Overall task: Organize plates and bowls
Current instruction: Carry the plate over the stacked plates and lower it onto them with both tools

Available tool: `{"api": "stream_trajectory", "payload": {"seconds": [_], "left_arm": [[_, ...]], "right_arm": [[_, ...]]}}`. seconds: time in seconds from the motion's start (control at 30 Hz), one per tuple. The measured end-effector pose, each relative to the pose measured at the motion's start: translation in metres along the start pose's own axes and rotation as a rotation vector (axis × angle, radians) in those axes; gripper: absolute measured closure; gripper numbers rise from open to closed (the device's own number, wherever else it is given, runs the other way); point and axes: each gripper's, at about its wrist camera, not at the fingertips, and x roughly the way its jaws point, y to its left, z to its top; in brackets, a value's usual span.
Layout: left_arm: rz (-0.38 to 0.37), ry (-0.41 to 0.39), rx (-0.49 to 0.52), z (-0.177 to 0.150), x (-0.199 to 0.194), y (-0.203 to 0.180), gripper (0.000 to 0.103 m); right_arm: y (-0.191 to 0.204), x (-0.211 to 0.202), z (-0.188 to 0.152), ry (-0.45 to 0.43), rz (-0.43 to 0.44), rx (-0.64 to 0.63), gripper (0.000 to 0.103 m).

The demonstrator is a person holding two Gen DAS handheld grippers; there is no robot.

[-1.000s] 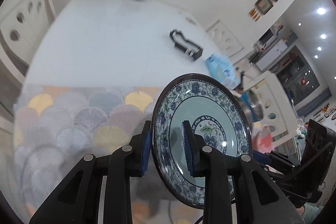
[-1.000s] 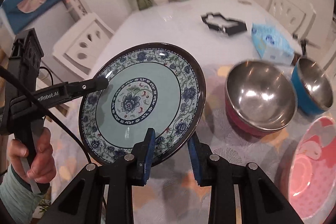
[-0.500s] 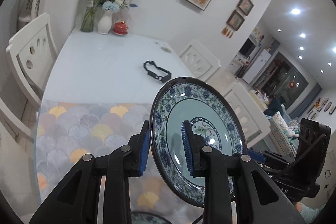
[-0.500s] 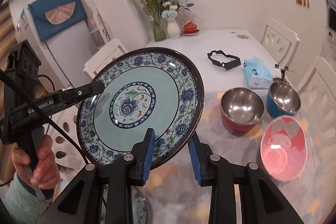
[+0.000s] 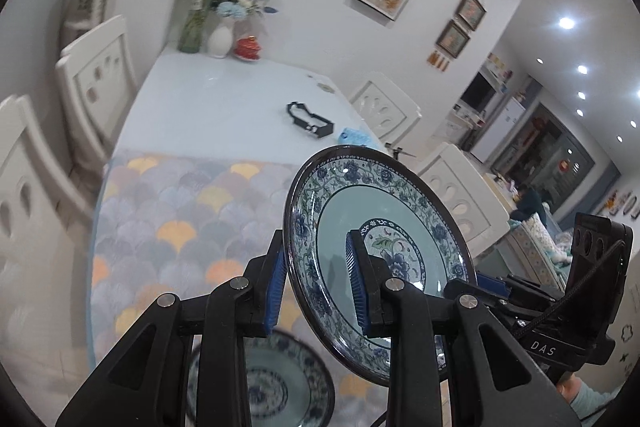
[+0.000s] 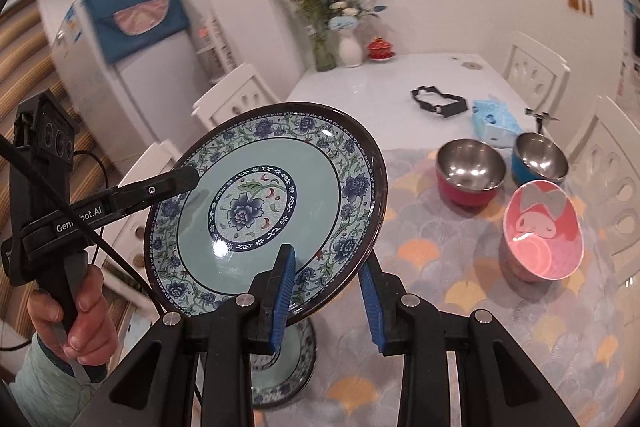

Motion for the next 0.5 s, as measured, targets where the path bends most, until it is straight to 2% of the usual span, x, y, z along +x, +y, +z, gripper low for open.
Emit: {"api": "stream_trajectory", "payload": {"seconds": [0.2, 0.5], "left_arm": [[0.114, -0.005, -0.067, -0.036, -0.02, -0.001, 0.078], [0.191, 0.046, -0.143, -0.096, -0.026, -0.009, 0.078]], "right_arm": [[0.012, -0.001, -0.021, 0.047, 0.069, -0.071, 0.071], [0.017, -0.006, -0.052, 0.125, 0.111, -0.15, 0.07]]}}
